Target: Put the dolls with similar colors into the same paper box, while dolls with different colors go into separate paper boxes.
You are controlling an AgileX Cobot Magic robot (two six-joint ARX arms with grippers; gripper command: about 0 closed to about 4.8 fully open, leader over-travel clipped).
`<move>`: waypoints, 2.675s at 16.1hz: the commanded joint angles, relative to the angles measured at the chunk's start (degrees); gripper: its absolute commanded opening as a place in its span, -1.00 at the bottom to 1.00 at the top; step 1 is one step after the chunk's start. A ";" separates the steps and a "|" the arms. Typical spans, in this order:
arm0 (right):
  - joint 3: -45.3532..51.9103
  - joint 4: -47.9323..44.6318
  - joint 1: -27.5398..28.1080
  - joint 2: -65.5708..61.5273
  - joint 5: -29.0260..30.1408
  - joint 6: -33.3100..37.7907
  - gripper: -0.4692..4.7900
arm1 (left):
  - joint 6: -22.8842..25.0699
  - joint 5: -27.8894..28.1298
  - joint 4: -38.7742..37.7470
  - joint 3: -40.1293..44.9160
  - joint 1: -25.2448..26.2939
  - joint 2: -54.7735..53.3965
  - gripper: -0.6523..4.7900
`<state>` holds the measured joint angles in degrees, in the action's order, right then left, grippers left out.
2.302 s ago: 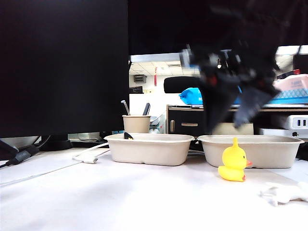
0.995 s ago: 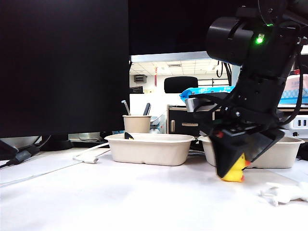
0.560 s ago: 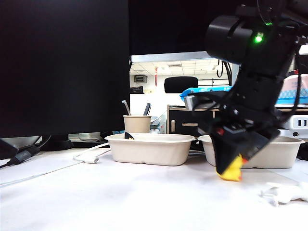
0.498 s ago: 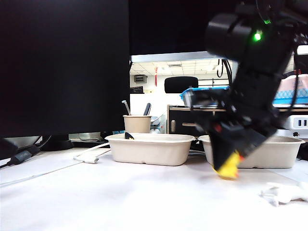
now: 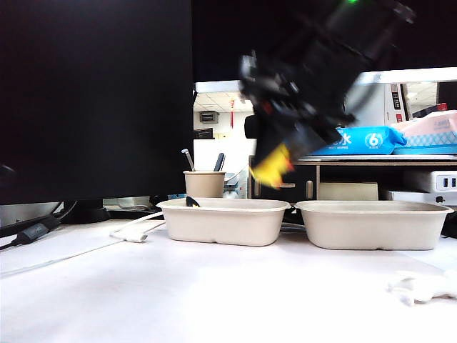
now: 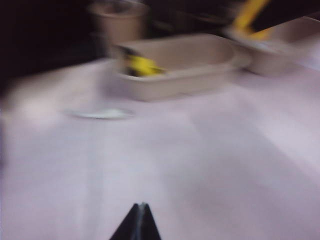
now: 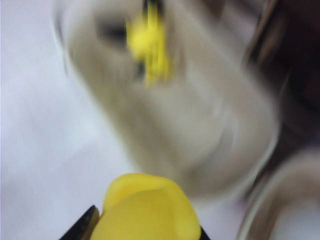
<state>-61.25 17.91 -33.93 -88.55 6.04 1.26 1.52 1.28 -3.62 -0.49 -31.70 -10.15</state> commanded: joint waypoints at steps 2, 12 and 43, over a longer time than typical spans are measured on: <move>-7.48 -5.31 0.00 -7.28 0.55 -0.02 -0.04 | -0.02 0.02 0.90 -0.04 5.49 4.59 -0.78; -23.04 0.35 0.11 -24.06 -1.84 -1.44 -0.01 | 0.00 0.00 0.87 -0.04 5.57 9.94 -0.78; 14.86 31.52 0.15 15.87 -2.82 -12.83 0.39 | 0.00 0.00 0.72 -0.04 -13.75 -10.03 -0.78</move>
<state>-46.33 50.04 -33.65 -72.34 3.20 -10.09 1.52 1.30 -3.66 -0.49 -45.41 -20.18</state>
